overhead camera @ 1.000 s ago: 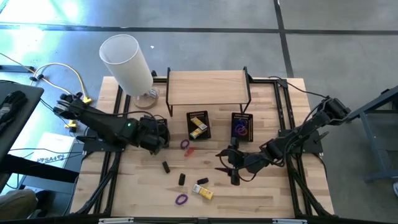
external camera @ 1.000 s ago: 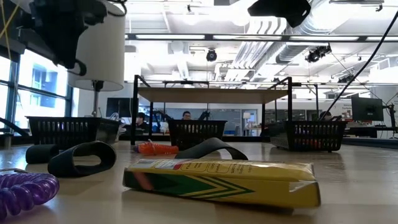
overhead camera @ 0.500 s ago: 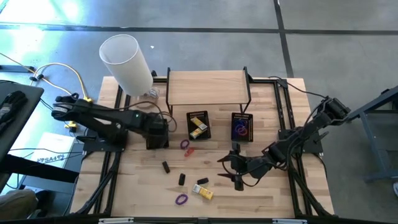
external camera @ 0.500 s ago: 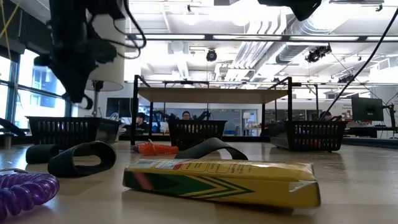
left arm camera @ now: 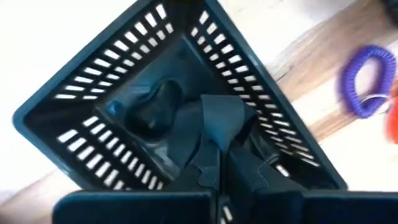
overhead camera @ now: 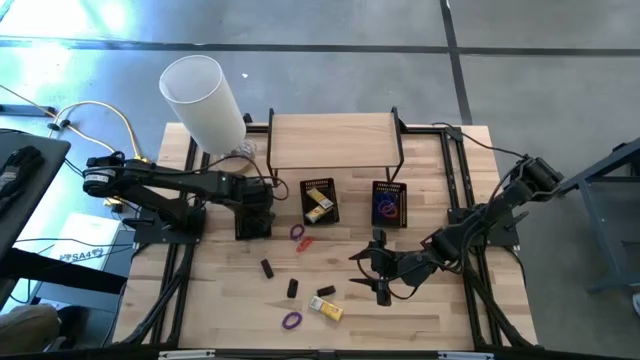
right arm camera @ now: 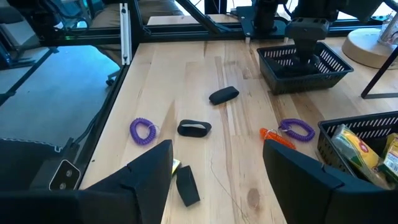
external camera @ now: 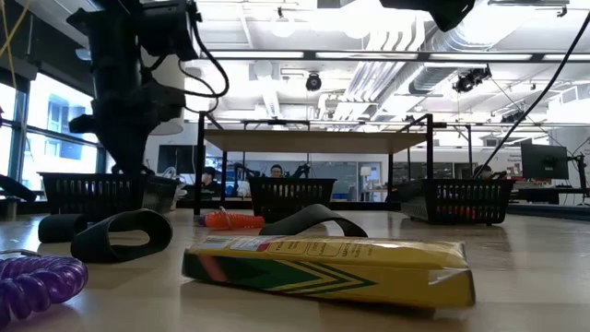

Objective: Pick & Place Office Desk Supplies
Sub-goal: Put the black rubber band into the left black bin, then put the purple spring keychain into the right black bin

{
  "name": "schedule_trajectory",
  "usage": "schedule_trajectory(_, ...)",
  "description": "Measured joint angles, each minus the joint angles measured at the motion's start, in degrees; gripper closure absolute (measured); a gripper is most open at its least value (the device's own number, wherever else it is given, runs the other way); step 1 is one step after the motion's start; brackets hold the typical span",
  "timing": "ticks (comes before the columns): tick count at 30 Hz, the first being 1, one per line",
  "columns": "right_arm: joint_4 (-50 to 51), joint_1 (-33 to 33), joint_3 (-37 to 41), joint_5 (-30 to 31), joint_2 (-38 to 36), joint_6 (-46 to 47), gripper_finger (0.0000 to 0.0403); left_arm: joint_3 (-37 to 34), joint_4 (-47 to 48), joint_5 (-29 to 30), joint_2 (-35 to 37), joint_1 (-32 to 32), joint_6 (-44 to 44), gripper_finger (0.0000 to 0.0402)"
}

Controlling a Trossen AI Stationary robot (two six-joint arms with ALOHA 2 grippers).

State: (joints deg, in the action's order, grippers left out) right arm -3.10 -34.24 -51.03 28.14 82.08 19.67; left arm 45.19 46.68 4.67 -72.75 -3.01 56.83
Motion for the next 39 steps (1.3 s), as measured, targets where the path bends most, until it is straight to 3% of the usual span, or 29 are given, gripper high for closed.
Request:
schedule_trajectory(4,0.01,0.00,0.00,0.00,0.00,-0.23,0.0165,0.00,-0.02,-1.43,0.00,1.75,2.11,0.0398)
schedule_trajectory(10,0.03,0.12,0.00,0.24,0.00,-0.69,0.0165,0.00,0.37,-0.08,-0.07,3.67,-2.64,0.0398)
schedule_trajectory(14,0.03,0.15,0.00,0.24,0.00,-0.61,0.0165,0.00,1.28,1.92,-0.09,3.26,-0.52,0.0394)
schedule_trajectory(18,0.03,0.13,0.00,0.24,0.00,-0.51,0.0165,0.00,1.48,2.31,-0.09,2.25,-1.75,0.0369)
schedule_trajectory(28,0.03,0.15,0.02,0.24,0.00,-0.49,0.0165,0.00,1.51,1.07,0.11,1.73,-2.57,0.0254)
schedule_trajectory(33,0.04,0.15,0.02,0.24,0.00,-0.49,0.0165,0.82,2.17,2.76,2.14,1.94,-4.69,0.0246)
schedule_trajectory(39,0.06,0.83,0.02,0.22,0.00,-0.51,0.0165,3.66,-1.81,11.00,5.90,6.41,-11.45,0.0245)
